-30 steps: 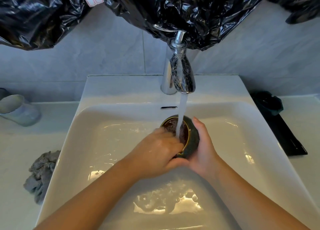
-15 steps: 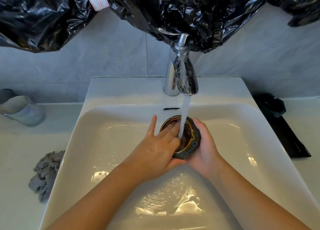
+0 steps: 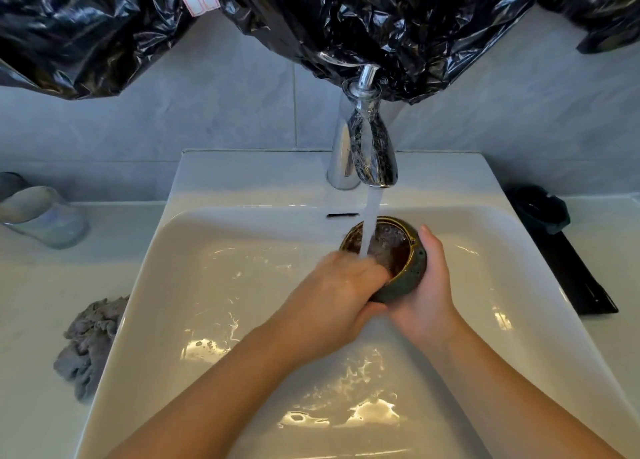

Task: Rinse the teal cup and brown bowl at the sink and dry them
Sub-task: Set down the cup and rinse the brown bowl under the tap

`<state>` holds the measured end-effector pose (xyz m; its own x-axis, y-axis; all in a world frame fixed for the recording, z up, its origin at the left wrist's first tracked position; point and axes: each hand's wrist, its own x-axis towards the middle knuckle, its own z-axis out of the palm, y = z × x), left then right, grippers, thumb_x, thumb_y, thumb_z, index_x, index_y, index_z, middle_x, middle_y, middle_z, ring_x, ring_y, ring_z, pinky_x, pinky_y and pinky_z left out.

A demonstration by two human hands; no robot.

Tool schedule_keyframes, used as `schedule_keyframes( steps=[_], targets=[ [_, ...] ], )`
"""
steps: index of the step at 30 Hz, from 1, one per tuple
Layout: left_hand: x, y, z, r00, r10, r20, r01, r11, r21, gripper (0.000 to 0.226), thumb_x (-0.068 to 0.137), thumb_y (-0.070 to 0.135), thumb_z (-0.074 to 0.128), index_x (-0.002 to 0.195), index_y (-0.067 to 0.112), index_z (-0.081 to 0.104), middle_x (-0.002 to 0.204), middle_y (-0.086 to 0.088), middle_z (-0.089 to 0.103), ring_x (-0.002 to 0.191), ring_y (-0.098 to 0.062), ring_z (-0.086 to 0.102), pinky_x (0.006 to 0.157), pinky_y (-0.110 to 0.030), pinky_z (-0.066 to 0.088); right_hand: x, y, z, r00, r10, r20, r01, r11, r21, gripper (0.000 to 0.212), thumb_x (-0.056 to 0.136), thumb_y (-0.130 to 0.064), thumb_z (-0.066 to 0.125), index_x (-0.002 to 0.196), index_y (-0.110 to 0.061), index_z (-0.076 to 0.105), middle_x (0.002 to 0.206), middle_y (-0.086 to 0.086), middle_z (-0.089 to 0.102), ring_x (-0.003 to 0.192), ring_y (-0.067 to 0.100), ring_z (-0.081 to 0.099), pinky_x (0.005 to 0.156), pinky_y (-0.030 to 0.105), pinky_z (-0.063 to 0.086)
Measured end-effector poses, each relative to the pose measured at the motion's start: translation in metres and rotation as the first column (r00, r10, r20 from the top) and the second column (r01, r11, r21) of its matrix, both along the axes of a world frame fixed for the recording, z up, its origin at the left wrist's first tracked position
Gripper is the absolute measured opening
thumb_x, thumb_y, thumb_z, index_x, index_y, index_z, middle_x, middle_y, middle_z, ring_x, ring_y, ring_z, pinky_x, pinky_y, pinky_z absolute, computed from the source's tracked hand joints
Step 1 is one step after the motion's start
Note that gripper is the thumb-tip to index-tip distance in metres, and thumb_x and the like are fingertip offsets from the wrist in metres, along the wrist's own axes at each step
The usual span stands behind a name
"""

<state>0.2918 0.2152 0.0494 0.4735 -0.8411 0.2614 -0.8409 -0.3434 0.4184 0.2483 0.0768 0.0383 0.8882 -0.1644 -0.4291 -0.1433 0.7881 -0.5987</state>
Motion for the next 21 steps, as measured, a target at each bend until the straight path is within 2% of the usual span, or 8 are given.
schedule_keyframes(
  steps=[1,3,6,8,12,15,18,21],
  targets=[
    [0.005,0.005,-0.003,0.990,-0.012,0.141,0.001,0.997,0.083,0.021,0.088,0.039,0.057,0.089,0.018,0.058,0.087,0.002,0.062,0.087,-0.015,0.055,0.104,-0.044,0.039,0.000,-0.001,0.001,1.000,0.025,0.000,-0.025,1.000,0.015,0.069,0.084,-0.055,0.045,0.123,-0.003,0.065,0.124,0.023,0.064,0.111,0.033,0.065,0.093,0.042,0.054],
    [0.012,0.009,-0.002,0.981,-0.003,0.192,-0.027,0.988,0.151,0.037,0.090,0.052,0.046,0.083,0.018,0.059,0.079,0.001,0.063,0.081,-0.019,0.059,0.105,-0.046,0.038,-0.001,0.000,0.003,0.995,0.100,0.001,-0.100,0.994,0.046,0.065,0.083,-0.055,0.045,0.116,-0.005,0.071,0.119,0.020,0.068,0.104,0.029,0.069,0.086,0.040,0.057],
    [0.005,0.002,0.004,0.998,0.007,0.068,-0.017,0.989,0.147,0.036,0.093,0.047,0.045,0.085,0.014,0.056,0.077,-0.003,0.064,0.070,-0.025,0.060,0.074,-0.037,0.047,-0.002,0.008,0.003,0.986,0.166,0.023,-0.166,0.986,0.004,0.061,0.086,-0.047,0.043,0.123,-0.004,0.066,0.118,0.020,0.068,0.106,0.029,0.068,0.088,0.038,0.056],
    [0.007,0.003,0.004,1.000,-0.016,-0.018,0.018,0.992,0.128,0.028,0.094,0.041,0.049,0.090,0.014,0.051,0.084,-0.003,0.061,0.074,-0.024,0.056,0.070,-0.039,0.047,-0.001,0.009,0.002,0.986,0.164,0.041,-0.164,0.986,-0.008,0.054,0.087,-0.041,0.044,0.121,-0.006,0.067,0.116,0.019,0.069,0.106,0.030,0.068,0.087,0.040,0.056],
    [0.017,0.017,-0.005,0.987,-0.030,0.158,-0.001,0.982,0.190,0.031,0.088,0.043,0.053,0.104,0.018,0.058,0.118,-0.003,0.057,0.111,-0.020,0.052,0.108,-0.046,0.035,0.001,0.002,-0.003,0.983,0.179,0.038,-0.179,0.984,-0.002,0.050,0.085,-0.047,0.043,0.109,-0.015,0.075,0.111,0.016,0.072,0.094,0.028,0.071,0.073,0.045,0.058],
    [0.020,0.018,-0.008,0.961,-0.013,0.277,-0.048,0.976,0.213,0.036,0.087,0.047,0.047,0.104,0.019,0.061,0.112,-0.004,0.062,0.106,-0.021,0.059,0.116,-0.040,0.025,0.001,0.002,-0.005,0.974,0.225,0.029,-0.225,0.974,-0.018,0.051,0.084,-0.047,0.043,0.111,-0.017,0.073,0.115,0.016,0.071,0.097,0.030,0.070,0.080,0.051,0.054],
    [0.021,0.014,-0.009,0.964,-0.055,0.259,-0.022,0.958,0.285,0.040,0.088,0.053,0.048,0.102,0.017,0.061,0.089,-0.001,0.064,0.083,-0.023,0.061,0.092,-0.035,0.042,-0.001,0.006,-0.008,0.961,0.260,0.094,-0.256,0.965,-0.050,0.049,0.092,-0.042,0.042,0.125,-0.014,0.065,0.124,0.019,0.065,0.110,0.033,0.064,0.080,0.050,0.054],
    [0.016,0.013,-0.002,0.999,0.003,0.052,-0.016,0.969,0.248,0.038,0.089,0.047,0.054,0.110,0.016,0.051,0.098,-0.001,0.064,0.084,-0.022,0.061,0.074,-0.034,0.049,-0.003,0.010,-0.008,0.932,0.319,0.173,-0.322,0.947,-0.012,0.059,0.085,-0.038,0.061,0.135,-0.008,0.051,0.120,0.020,0.066,0.104,0.032,0.066,0.072,0.041,0.057]
  ],
)
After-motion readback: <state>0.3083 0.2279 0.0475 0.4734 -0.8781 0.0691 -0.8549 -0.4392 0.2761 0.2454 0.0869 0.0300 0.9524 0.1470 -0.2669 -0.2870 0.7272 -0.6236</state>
